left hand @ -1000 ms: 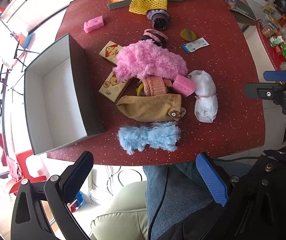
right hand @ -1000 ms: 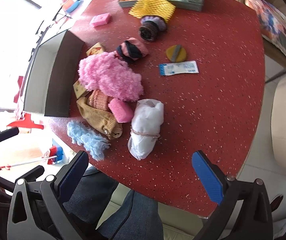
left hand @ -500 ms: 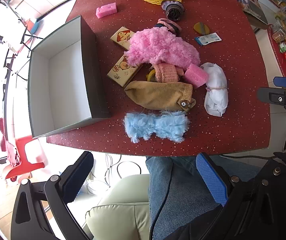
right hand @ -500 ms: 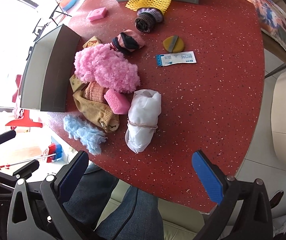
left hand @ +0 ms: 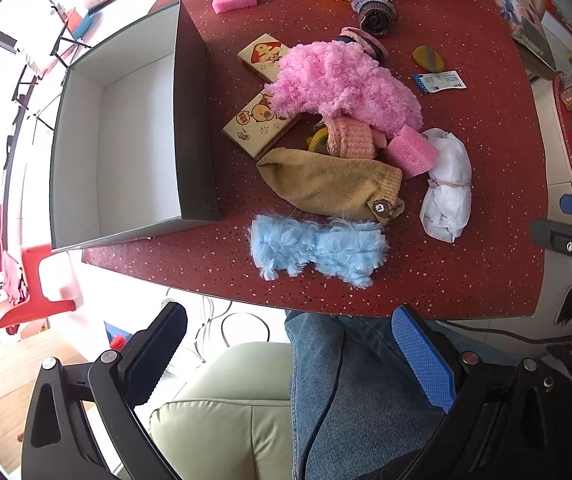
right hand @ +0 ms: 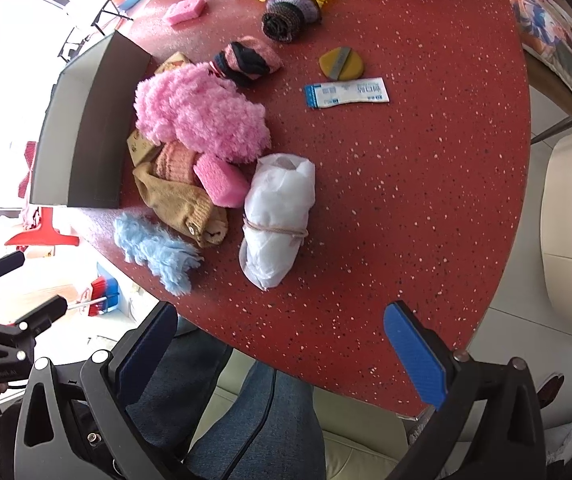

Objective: Organize soft objects
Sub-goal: 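Move both tools toward the pile of soft items on the table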

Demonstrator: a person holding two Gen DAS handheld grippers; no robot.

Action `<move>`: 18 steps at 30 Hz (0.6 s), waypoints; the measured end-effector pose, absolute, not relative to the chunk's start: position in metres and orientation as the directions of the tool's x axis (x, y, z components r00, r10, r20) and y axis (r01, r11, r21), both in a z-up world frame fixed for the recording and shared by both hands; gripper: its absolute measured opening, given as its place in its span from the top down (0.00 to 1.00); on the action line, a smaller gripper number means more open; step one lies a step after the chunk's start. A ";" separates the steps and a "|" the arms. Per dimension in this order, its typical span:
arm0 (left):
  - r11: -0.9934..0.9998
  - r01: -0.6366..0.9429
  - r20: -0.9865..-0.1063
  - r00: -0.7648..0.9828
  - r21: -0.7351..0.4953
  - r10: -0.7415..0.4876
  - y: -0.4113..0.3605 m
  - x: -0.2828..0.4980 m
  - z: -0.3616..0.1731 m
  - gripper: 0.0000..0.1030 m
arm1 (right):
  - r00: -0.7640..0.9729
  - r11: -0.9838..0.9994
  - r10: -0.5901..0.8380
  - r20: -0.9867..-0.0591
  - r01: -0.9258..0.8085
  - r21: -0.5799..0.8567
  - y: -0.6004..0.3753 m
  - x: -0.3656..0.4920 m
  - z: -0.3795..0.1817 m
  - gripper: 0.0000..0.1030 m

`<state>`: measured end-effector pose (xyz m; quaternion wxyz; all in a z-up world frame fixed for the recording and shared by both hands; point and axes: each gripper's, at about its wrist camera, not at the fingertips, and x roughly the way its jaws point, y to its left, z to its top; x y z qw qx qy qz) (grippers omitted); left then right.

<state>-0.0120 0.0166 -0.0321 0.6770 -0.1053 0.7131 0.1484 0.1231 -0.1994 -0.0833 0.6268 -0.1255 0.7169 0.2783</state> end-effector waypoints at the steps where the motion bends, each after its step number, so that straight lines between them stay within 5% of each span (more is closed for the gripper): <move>1: 0.932 -0.357 -0.997 -0.062 0.066 0.047 0.016 -0.012 -0.034 0.00 | -0.187 0.813 0.162 -0.969 -0.532 0.238 -0.200 0.122 -0.085 0.00; 18: 0.839 -0.541 -0.995 -0.097 0.055 0.003 0.038 -0.025 -0.069 0.00 | -0.219 0.812 0.078 -0.973 -0.552 0.189 -0.203 0.109 -0.111 0.00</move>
